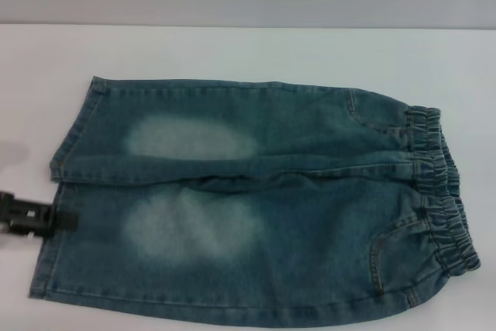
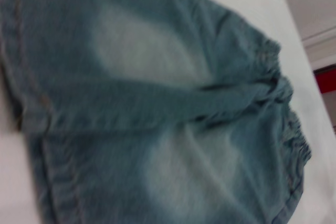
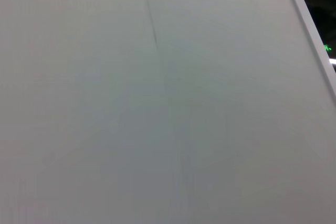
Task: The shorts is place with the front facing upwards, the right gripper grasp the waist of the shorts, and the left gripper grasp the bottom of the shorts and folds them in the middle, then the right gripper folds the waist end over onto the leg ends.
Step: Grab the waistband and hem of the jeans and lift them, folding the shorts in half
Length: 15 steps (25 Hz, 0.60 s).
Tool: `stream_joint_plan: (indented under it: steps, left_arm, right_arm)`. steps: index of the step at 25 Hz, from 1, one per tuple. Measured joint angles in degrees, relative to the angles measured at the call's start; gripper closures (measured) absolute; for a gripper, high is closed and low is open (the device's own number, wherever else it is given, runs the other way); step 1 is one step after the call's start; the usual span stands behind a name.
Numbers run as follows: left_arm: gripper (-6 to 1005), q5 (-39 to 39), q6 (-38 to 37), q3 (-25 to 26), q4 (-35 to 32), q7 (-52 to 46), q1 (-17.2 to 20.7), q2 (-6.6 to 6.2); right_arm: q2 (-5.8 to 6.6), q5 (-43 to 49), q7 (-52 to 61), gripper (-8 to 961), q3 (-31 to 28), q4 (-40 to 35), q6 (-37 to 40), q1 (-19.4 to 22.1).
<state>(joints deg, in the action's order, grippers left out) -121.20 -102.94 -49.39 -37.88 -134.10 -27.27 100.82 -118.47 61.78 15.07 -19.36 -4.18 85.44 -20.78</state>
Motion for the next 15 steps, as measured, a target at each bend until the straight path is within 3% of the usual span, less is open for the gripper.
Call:
stream_joint_plan:
  steps: [15]
  left_arm:
    - [159, -4.1, -0.2, 0.1, 0.0, -0.7, 3.4, 0.88]
  right_arm:
    - [0.04, 0.5, 0.0, 364, 0.4, -0.1, -0.2, -0.1]
